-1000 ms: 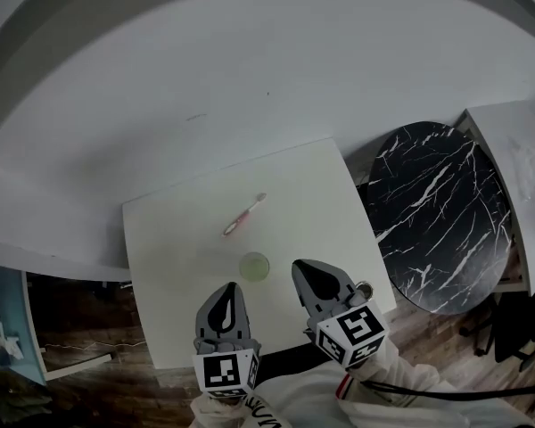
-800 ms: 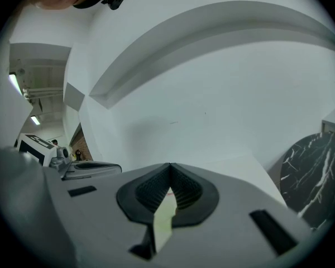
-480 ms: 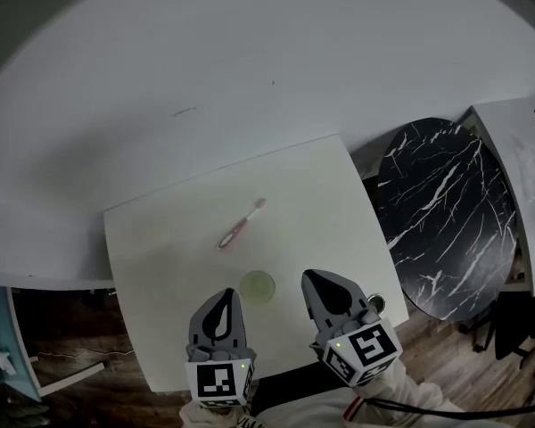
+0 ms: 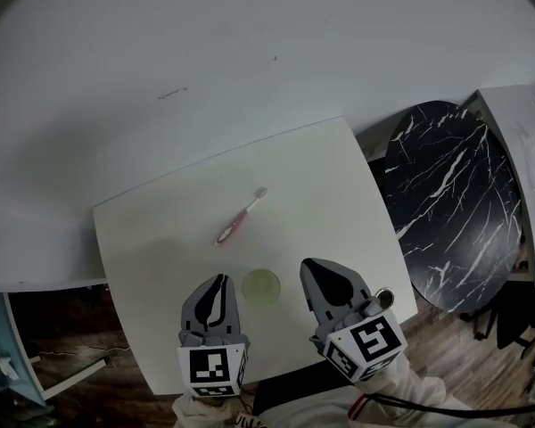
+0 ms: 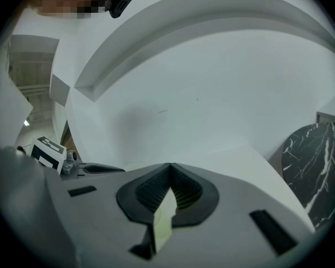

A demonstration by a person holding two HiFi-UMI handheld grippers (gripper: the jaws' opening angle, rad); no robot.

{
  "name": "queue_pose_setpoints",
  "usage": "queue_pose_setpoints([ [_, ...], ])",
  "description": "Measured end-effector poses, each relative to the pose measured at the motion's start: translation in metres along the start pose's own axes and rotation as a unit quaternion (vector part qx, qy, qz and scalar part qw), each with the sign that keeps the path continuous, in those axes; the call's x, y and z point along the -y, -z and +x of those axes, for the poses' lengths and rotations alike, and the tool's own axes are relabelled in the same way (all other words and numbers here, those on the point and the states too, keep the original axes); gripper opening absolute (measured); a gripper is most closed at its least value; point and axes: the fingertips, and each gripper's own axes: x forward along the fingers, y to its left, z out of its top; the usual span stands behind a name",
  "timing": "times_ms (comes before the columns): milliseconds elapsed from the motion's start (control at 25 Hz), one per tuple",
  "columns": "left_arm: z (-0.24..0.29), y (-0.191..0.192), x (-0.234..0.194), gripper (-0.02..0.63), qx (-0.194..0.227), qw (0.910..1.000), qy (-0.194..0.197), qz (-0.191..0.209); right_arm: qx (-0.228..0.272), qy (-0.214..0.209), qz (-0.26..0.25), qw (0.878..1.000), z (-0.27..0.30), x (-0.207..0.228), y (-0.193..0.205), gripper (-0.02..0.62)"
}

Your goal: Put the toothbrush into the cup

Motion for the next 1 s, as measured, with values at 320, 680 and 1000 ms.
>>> queue_pose_setpoints([
  [320,0.023,-0.008,-0.009,0.061,-0.019,0.9995,0.025,0.002,-0.010,0.010,0.010,1.000,0.007,0.010,0.003,0.005],
  [680,0.056,-0.006,-0.015,0.228,-0.055,0.9960,0.068,0.015,-0.010,0.025,0.020,0.999,0.026,0.023,-0.001,0.005],
  [1000,0.092,-0.017,-0.024,0.305,-0.080,0.9899,0.107,0.046,-0.007,0.039,0.031,0.999,0.044,0.035,-0.006,0.005],
])
